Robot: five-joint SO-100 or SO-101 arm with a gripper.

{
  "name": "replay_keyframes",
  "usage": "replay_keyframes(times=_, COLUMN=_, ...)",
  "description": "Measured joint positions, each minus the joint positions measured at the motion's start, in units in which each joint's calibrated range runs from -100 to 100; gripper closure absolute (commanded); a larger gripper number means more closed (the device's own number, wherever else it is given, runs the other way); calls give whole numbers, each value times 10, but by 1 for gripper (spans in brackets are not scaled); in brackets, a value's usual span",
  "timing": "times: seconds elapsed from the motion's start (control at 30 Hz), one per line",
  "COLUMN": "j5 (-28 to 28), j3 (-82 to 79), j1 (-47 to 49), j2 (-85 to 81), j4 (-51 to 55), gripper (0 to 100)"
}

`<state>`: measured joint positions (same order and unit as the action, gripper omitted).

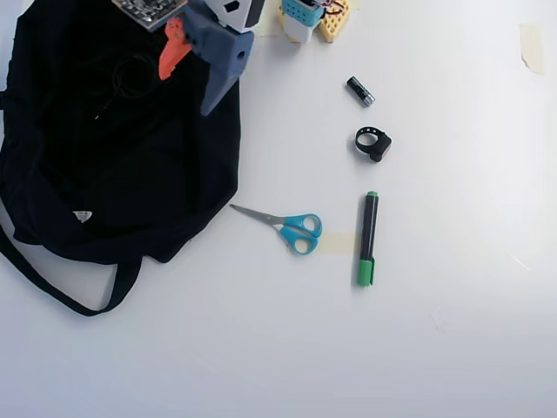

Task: Put the cable into the black bag

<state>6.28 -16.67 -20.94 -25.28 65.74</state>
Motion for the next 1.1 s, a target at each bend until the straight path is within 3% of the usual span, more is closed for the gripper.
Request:
replay_keyframes(times=0.2, j5=0, j3=-75, j1=130, j2=-99, j4=0, gripper=94)
replay_keyframes(times=0.6, j5=20, j3=-125, j1=204, j2=-138, j4=1, gripper=98)
replay_keyframes(times=0.8, j5=53, j3=-163, j1=216, j2=-176, j4=28, gripper=98)
replay_keyframes(times=1.1, j5=56, j3=-243, j1=215, j2=-305, j4=64, gripper=98)
